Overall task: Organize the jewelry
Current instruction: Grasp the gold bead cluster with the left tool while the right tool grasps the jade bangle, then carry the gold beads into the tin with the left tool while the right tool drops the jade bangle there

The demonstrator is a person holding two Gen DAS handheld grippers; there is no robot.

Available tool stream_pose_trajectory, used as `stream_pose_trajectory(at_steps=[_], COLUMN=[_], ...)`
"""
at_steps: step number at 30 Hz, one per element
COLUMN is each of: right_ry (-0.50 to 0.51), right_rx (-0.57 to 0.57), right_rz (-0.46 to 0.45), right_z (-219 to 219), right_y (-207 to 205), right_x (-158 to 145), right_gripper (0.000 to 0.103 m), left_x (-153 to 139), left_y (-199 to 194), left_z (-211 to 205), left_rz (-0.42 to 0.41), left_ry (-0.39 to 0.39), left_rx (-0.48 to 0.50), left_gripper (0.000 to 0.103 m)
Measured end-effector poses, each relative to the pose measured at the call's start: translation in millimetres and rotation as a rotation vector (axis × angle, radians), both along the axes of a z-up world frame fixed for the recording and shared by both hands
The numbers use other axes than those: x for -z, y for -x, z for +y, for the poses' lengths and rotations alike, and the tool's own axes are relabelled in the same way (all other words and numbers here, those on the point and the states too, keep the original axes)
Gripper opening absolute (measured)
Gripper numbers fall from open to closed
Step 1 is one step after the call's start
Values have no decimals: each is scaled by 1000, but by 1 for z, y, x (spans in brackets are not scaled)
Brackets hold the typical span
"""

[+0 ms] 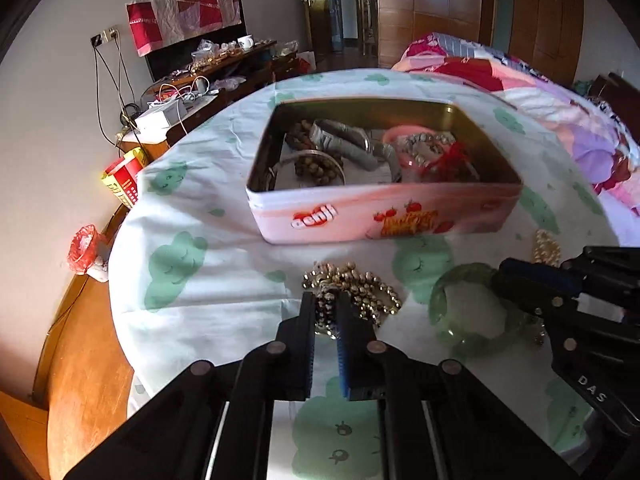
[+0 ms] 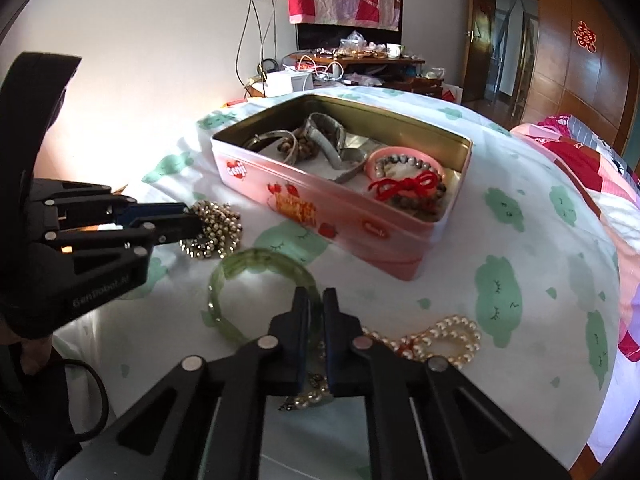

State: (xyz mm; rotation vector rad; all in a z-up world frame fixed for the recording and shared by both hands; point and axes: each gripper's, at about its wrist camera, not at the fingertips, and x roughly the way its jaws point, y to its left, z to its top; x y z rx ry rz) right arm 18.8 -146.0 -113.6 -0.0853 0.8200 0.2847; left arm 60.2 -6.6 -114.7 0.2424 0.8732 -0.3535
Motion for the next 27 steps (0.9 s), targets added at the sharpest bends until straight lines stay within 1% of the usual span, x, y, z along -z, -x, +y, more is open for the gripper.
stream_pose_trajectory(at_steps=[12, 20, 27], right_ry=[-25, -51, -65], right_rx=[22, 39, 52], right_rz=[-59, -93, -106], right_z=[-3, -11, -18], right_y=[8, 9, 6], right_x=[-15, -26, -33], right_gripper=[8, 8, 8], left_x=[-54, -65, -78], left_y=[8, 7, 9], left_z=[17, 24, 19], left_rz=[-100, -118, -156], left_ry=[93, 103, 101], left_rx=[21, 3, 14], left_gripper=[8, 8, 8])
